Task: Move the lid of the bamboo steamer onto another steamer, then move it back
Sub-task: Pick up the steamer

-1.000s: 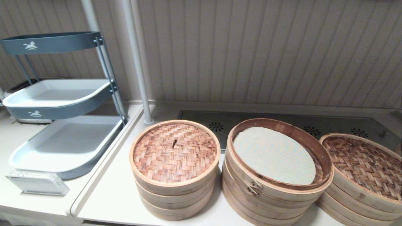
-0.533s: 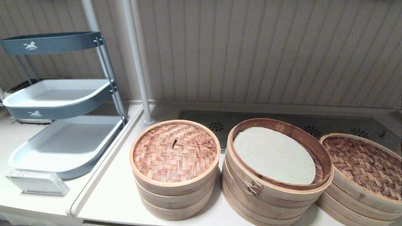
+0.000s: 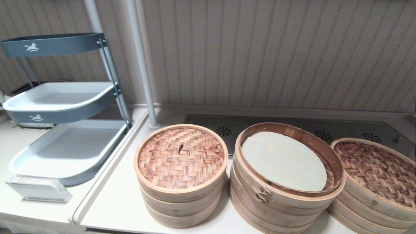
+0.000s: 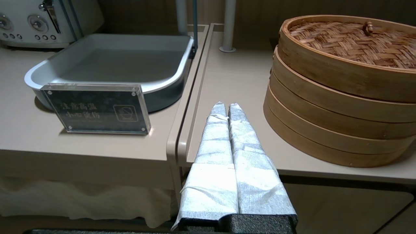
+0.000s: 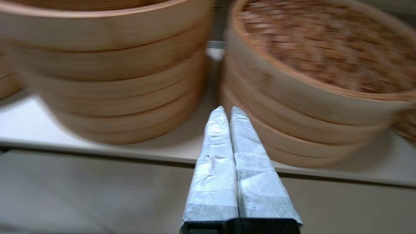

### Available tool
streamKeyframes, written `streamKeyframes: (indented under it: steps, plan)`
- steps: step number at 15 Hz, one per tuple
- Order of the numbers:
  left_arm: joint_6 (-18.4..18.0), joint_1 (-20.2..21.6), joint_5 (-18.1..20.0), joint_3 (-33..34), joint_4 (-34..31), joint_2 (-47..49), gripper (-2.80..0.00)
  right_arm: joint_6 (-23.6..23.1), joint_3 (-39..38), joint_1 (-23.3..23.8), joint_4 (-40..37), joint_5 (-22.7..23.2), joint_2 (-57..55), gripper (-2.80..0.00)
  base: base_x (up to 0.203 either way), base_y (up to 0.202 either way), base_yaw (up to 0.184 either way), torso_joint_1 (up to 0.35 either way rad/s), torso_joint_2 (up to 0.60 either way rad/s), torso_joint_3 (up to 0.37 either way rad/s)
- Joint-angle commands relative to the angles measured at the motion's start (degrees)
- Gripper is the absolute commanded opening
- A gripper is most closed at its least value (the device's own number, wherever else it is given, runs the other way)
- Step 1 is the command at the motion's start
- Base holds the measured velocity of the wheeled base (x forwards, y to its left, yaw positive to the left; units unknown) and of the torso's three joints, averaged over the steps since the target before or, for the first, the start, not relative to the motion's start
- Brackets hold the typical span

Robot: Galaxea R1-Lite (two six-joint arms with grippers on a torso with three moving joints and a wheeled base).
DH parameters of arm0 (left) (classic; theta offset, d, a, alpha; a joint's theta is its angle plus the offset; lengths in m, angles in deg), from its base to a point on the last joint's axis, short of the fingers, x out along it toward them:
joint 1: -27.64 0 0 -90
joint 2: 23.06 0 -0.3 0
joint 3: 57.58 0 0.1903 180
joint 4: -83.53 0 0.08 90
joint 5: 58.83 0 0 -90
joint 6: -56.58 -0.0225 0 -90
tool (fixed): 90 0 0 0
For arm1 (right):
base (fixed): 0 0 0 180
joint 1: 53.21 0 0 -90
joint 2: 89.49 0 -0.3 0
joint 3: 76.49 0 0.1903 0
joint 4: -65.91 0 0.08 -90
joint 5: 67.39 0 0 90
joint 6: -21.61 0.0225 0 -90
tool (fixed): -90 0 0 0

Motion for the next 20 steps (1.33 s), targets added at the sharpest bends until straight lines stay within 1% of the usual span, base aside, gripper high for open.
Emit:
streamKeyframes:
  steps: [1, 3, 4, 5, 7, 11, 12, 14, 15, 16, 18, 20]
  plan:
    - [0.0, 0.0, 0.0, 1.4, 0.0, -0.1, -2.8, 0.0, -1.4, 0.1, 0.2, -1.7, -0.4, -2.8, 0.0, 0.0, 0.0, 0.0, 0.0, 0.0]
    - [0.0, 0.0, 0.1, 1.4, 0.0, -0.1, -2.8, 1.4, -1.5, 0.1, -2.5, -5.0, -0.4, -2.8, 0.0, 0.0, 0.0, 0.0, 0.0, 0.0]
    - [0.0, 0.0, 0.1, 1.4, 0.0, -0.1, -2.8, 2.2, -1.4, 0.3, -2.9, -5.6, -0.3, -2.8, 0.0, 0.0, 0.0, 0.0, 0.0, 0.0]
    - [0.0, 0.0, 0.1, 1.4, 0.1, -0.1, -2.8, 5.0, -1.5, 0.9, -3.5, -6.7, -0.2, -2.8, 0.0, 0.0, 0.0, 0.0, 0.0, 0.0]
    - [0.0, 0.0, 0.1, 1.4, 0.1, -0.1, -2.8, 5.4, -1.5, 0.7, -4.6, -6.8, -0.3, -2.8, 0.0, 0.0, 0.0, 0.0, 0.0, 0.0]
    - [0.0, 0.0, 0.1, 1.4, 0.1, -0.1, -2.8, 1.1, -1.4, 0.5, -5.1, -5.4, -0.1, -2.8, 0.0, 0.0, 0.0, 0.0, 0.0, 0.0]
    - [0.0, 0.0, 0.0, 1.4, 0.1, -0.1, -2.8, 0.8, -1.4, 0.3, -5.0, -5.3, 0.0, -2.8, 0.0, 0.0, 0.0, 0.0, 0.0, 0.0]
    - [0.0, 0.0, 0.1, 1.4, 0.1, -0.1, -2.8, 0.9, -1.4, -1.2, -4.9, -5.2, 0.4, -2.8, 0.0, 0.0, 0.0, 0.0, 0.0, 0.0]
    - [0.0, 0.0, 0.0, 1.4, 0.1, -0.1, -2.8, 1.1, -1.4, -3.4, -5.1, -5.2, 0.6, -2.8, 0.0, 0.0, 0.0, 0.0, 0.0, 0.0]
    - [0.0, 0.1, 0.0, 1.4, 0.0, -0.1, -2.8, 1.2, -1.4, -4.9, -5.4, -5.2, 2.1, -2.8, 0.0, 0.0, 0.0, 0.0, 0.0, 0.0]
    - [0.0, 0.0, 0.1, 1.4, 0.1, -0.1, -2.8, 1.2, -1.4, -7.0, -6.0, -5.3, 9.5, -2.8, 0.0, 0.0, 0.0, 0.0, 0.0, 0.0]
    - [0.0, 0.0, 0.0, 1.4, 0.0, -0.1, -2.8, 1.2, -1.4, -8.1, -6.3, -5.4, 14.0, -2.8, 0.0, 0.0, 0.0, 0.0, 0.0, 0.0]
